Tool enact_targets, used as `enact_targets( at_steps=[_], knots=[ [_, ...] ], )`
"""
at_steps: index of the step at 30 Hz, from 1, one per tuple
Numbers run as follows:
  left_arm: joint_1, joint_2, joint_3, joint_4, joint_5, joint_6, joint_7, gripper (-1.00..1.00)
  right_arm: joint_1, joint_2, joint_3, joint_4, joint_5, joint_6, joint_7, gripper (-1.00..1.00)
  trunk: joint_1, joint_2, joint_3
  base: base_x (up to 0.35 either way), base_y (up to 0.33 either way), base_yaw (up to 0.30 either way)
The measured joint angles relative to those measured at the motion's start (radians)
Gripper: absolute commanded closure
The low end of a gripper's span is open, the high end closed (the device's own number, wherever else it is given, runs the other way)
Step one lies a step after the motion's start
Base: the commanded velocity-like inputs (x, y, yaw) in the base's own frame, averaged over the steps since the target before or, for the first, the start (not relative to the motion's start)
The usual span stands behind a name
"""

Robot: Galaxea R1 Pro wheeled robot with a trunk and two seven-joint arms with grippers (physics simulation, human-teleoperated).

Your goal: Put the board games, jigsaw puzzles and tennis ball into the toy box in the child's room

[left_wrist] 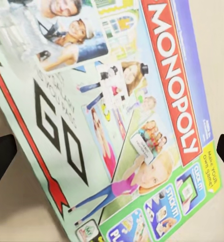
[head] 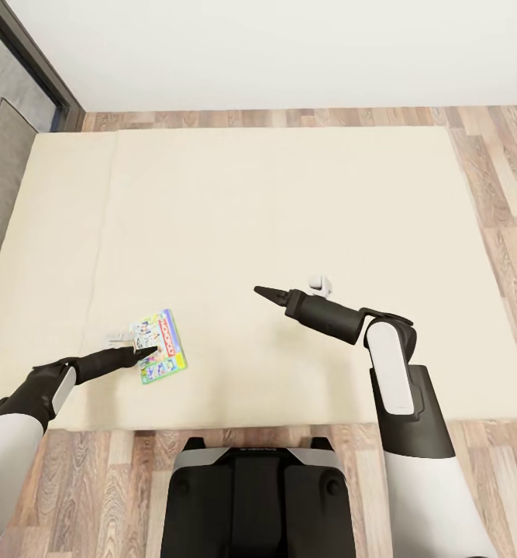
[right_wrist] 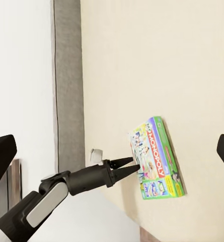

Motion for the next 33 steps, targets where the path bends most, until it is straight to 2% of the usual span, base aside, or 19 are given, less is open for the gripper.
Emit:
enact_targets(
  at_steps=[24,33],
  knots=[
    [0.000,-0.001,-0.001,0.000,0.000,0.000,0.004,-1.00,0.000,0.002,0.000,0.000,-0.001,0.000,-0.001,-1.00,0.000,0.000,0.000,-0.005,-0.187,0.000],
    [0.000,-0.001,-0.002,0.000,0.000,0.001,0.004,-1.00,0.000,0.004,0.000,0.000,-0.001,0.000,-0.001,-1.00,0.000,0.000,0.000,0.000,-0.106,0.000]
  ],
)
